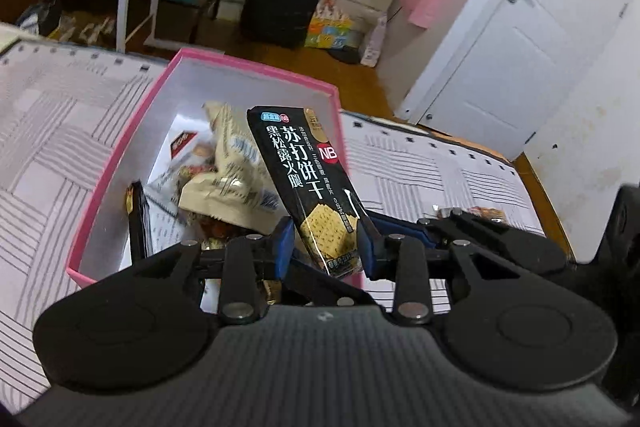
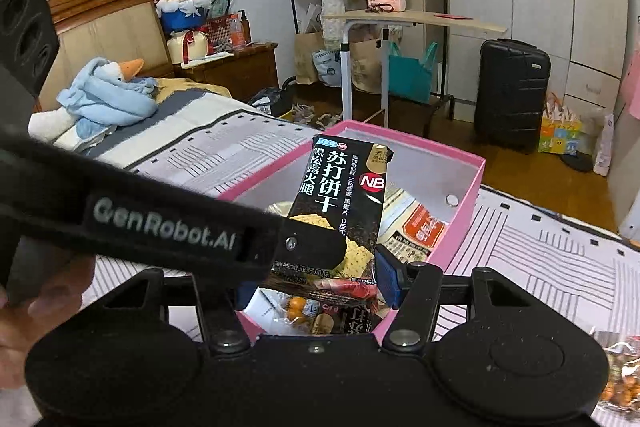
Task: Organize snacks
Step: 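Open the left gripper to drop the cracker pack into the pink box, then move the left gripper to the clear bag of coated peanuts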
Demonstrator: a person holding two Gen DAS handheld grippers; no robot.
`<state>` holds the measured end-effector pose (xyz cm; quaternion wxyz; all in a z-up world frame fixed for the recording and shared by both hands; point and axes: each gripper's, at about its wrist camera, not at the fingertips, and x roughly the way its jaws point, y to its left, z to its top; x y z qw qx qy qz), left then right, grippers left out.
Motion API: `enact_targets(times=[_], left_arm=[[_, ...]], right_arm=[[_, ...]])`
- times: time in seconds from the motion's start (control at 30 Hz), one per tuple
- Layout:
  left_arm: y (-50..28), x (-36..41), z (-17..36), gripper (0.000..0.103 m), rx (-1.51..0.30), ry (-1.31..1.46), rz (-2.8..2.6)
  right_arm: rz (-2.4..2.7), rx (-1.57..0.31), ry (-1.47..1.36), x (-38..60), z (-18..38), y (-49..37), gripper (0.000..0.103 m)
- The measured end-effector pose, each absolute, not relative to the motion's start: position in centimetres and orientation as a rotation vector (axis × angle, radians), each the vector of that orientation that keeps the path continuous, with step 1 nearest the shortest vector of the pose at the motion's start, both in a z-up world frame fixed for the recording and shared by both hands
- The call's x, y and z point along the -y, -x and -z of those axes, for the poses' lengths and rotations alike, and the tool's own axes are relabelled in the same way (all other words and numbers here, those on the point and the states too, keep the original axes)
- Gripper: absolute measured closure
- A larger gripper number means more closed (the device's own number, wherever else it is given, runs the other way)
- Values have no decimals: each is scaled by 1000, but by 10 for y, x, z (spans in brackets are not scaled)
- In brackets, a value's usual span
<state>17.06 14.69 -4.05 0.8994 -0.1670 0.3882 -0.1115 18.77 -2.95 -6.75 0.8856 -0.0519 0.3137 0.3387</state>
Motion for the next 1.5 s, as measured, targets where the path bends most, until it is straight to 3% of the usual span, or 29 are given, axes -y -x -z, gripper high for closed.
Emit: enact_targets(times=[0.17,0.3,0.63,1.17,1.37,1.5], left_arm=[[-176,-148,51,66,-827,340,191],[-174,-147,51,61,-819,320,154],[-160,-152,40,59,-795,317,139],[-135,-100,-40,57,-810,216,281],[-147,-60,-48,48,-789,238,336],[-165,-31,-39,47,-800,258,366]], right_arm=[[-723,-635,85,26,81,-192,37],[-694,-638,113,25,84,-192,28],[-667,-698,117,41,60,-178,28],[-499,-680,63,170,-41,-149,28],[-355,-676,-31,228,-45,-167,28],[-275,-697,-94,259,-29,-186,28]])
